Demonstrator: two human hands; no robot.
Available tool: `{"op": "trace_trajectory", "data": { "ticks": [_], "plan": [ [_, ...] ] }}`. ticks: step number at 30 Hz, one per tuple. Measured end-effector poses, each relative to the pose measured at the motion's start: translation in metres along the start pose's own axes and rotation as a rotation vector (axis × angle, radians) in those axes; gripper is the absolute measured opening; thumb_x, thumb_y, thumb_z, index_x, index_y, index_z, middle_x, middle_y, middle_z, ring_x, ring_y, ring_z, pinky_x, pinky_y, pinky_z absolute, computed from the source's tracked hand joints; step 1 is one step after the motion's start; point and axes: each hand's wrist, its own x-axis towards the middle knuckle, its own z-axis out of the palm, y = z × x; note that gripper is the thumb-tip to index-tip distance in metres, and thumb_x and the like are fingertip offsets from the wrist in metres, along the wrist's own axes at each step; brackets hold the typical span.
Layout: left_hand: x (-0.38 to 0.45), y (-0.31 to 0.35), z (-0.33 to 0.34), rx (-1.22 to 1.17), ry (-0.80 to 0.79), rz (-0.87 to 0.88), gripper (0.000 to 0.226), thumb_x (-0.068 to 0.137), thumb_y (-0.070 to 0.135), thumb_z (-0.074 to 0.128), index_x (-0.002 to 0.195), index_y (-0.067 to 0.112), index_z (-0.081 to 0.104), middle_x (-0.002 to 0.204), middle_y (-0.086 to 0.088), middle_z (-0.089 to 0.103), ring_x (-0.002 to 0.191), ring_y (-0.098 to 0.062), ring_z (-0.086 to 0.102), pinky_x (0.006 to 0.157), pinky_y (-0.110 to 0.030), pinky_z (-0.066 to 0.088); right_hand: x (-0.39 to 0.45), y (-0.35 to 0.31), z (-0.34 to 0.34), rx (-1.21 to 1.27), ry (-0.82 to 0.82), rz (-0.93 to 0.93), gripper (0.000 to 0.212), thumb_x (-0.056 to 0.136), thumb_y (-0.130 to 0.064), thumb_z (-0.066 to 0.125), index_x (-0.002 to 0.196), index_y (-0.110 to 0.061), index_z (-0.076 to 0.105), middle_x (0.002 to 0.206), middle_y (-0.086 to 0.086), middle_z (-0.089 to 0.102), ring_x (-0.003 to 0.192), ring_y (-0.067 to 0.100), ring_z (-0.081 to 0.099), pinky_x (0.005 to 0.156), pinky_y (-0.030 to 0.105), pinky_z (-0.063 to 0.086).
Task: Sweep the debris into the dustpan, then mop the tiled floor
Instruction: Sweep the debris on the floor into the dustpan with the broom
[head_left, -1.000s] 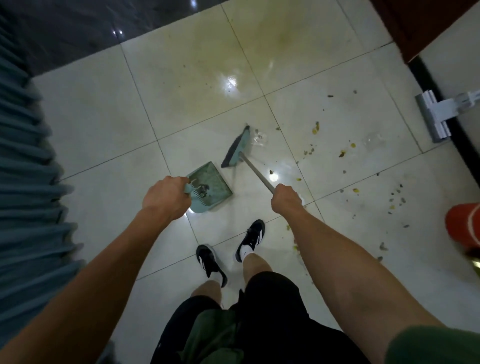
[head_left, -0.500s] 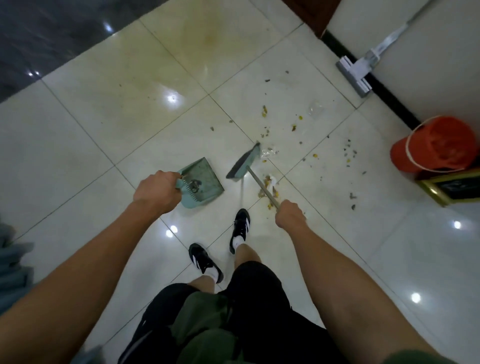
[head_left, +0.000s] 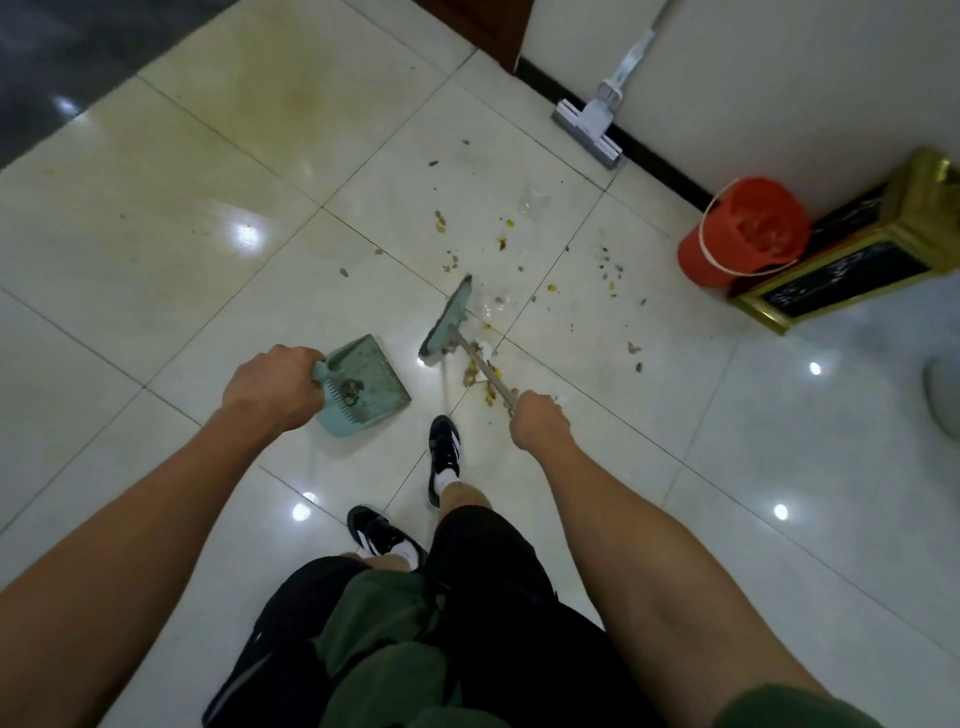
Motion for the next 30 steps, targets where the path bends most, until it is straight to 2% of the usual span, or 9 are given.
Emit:
{"op": "trace_trajectory", "data": {
  "ticks": [4, 7, 12, 16, 20, 23, 27, 30],
  "plan": [
    [0.001, -0.004, -0.01, -0.029, 0.002, -0.013, 0.011, 0.081, 0.026, 0.066, 0.091, 0.03, 0.066, 0.084, -0.002, 0.063, 0.073, -0.026, 0.061, 0.063, -0.031, 0.049, 0.006, -0.019, -0.008, 0.015, 0.023, -0.023, 0.024, 0.095, -0.012, 0.051, 0.117, -0.008, 0.059, 0.11, 0.011, 0.063, 0.082, 0.024, 0.057, 0.063, 0.03, 0.043],
    [0.003, -0.008, -0.018, -0.046, -0.005, -0.015, 0.004, 0.083, 0.027, 0.064, 0.087, 0.028, 0.065, 0.083, -0.002, 0.064, 0.072, -0.026, 0.062, 0.064, -0.032, 0.053, 0.016, -0.039, -0.014, 0.001, 0.01, -0.045, 0.025, 0.093, -0.008, 0.051, 0.117, -0.007, 0.058, 0.111, 0.013, 0.062, 0.093, 0.029, 0.063, 0.067, 0.031, 0.044],
    [0.024, -0.016, -0.036, -0.068, -0.021, -0.08, 0.002, 0.084, 0.028, 0.062, 0.085, 0.028, 0.064, 0.082, -0.002, 0.064, 0.071, -0.024, 0.06, 0.059, -0.029, 0.045, 0.054, -0.077, -0.026, -0.001, -0.019, -0.105, 0.027, 0.094, -0.009, 0.05, 0.12, -0.008, 0.057, 0.115, 0.013, 0.062, 0.098, 0.029, 0.063, 0.069, 0.031, 0.044],
    [0.049, -0.024, -0.05, -0.073, -0.029, -0.148, 0.004, 0.088, 0.026, 0.06, 0.084, 0.027, 0.062, 0.079, 0.0, 0.064, 0.07, -0.023, 0.061, 0.065, -0.034, 0.055, 0.098, -0.113, -0.044, 0.032, -0.055, -0.187, 0.029, 0.094, -0.007, 0.049, 0.122, -0.006, 0.058, 0.121, 0.01, 0.061, 0.098, 0.028, 0.064, 0.069, 0.03, 0.044],
    [0.082, -0.023, -0.068, -0.058, -0.049, -0.192, 0.007, 0.09, 0.025, 0.059, 0.084, 0.026, 0.062, 0.076, 0.001, 0.063, 0.069, -0.022, 0.062, 0.067, -0.038, 0.058, 0.138, -0.148, -0.066, 0.052, -0.117, -0.227, 0.028, 0.092, -0.005, 0.05, 0.119, -0.005, 0.059, 0.11, 0.014, 0.064, 0.095, 0.029, 0.064, 0.066, 0.03, 0.048],
    [0.105, -0.02, -0.079, -0.062, -0.05, -0.224, 0.005, 0.091, 0.027, 0.059, 0.087, 0.027, 0.063, 0.077, 0.001, 0.063, 0.069, -0.023, 0.062, 0.068, -0.04, 0.059, 0.167, -0.169, -0.078, 0.076, -0.153, -0.252, 0.023, 0.093, -0.008, 0.052, 0.115, -0.003, 0.059, 0.109, 0.016, 0.065, 0.095, 0.03, 0.065, 0.071, 0.033, 0.053],
    [0.123, -0.018, -0.088, -0.084, -0.067, -0.245, 0.003, 0.092, 0.028, 0.062, 0.093, 0.028, 0.065, 0.082, -0.002, 0.065, 0.072, -0.026, 0.063, 0.07, -0.042, 0.06, 0.19, -0.183, -0.091, 0.086, -0.179, -0.242, 0.022, 0.094, -0.01, 0.052, 0.114, -0.004, 0.058, 0.11, 0.014, 0.064, 0.095, 0.029, 0.065, 0.067, 0.031, 0.048],
    [0.133, -0.016, -0.094, -0.097, -0.061, -0.256, 0.003, 0.092, 0.027, 0.063, 0.094, 0.028, 0.065, 0.082, -0.002, 0.065, 0.072, -0.026, 0.062, 0.069, -0.041, 0.06, 0.198, -0.181, -0.097, 0.107, -0.19, -0.192, 0.023, 0.094, -0.009, 0.052, 0.115, -0.003, 0.057, 0.114, 0.015, 0.062, 0.099, 0.03, 0.064, 0.072, 0.032, 0.05]
  ]
}}
